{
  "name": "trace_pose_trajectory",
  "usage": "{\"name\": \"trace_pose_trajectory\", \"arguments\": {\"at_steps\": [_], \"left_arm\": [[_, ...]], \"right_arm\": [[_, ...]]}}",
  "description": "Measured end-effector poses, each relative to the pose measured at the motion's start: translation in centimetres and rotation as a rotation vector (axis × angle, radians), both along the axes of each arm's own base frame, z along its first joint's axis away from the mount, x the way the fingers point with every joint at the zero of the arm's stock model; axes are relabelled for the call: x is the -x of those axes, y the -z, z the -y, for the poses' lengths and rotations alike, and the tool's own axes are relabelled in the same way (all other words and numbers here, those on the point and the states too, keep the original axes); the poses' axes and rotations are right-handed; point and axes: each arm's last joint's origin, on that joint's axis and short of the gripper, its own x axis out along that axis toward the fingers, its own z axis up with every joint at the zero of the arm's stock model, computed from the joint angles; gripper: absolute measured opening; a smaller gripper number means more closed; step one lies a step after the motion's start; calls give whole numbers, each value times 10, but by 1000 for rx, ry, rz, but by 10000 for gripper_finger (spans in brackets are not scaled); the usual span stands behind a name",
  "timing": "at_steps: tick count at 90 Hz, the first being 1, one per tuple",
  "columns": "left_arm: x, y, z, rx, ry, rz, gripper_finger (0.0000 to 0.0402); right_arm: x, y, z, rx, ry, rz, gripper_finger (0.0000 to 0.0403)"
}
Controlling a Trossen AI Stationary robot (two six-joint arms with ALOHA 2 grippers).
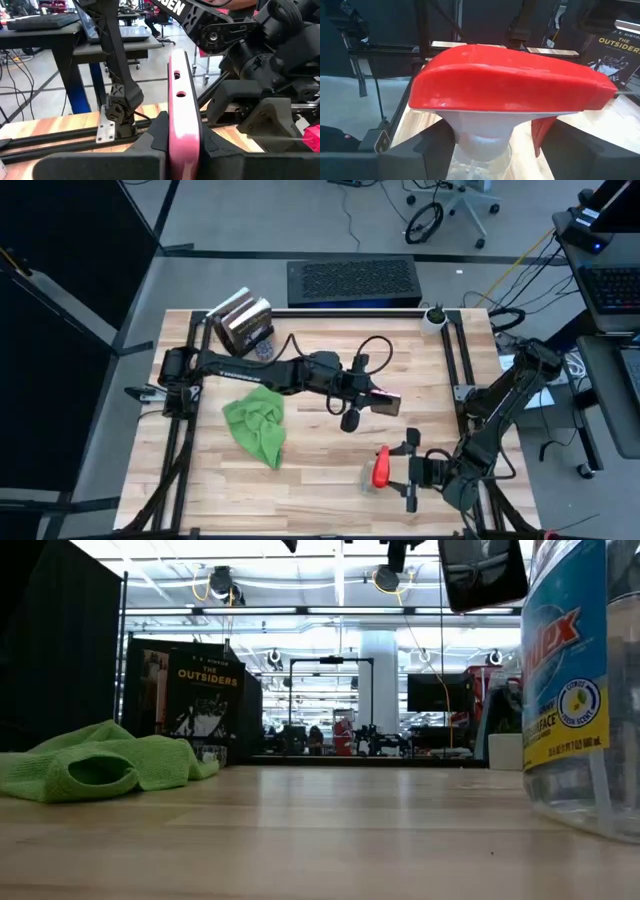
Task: Apply microfiber cloth
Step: Spray the front of the pink cellphone with the red spray bottle
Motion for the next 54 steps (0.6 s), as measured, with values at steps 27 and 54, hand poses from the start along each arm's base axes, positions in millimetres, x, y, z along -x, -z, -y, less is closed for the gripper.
{"name": "trace_pose_trajectory", "arguments": {"at_steps": [27,54], "left_arm": [[0,1,-1,-1,-2,-4,11],[14,-16,-22,-23,-79,-33,11]], "right_arm": [[0,0,0,-2,6,0,236],[5,-8,2,-29,-10,16,286]]}}
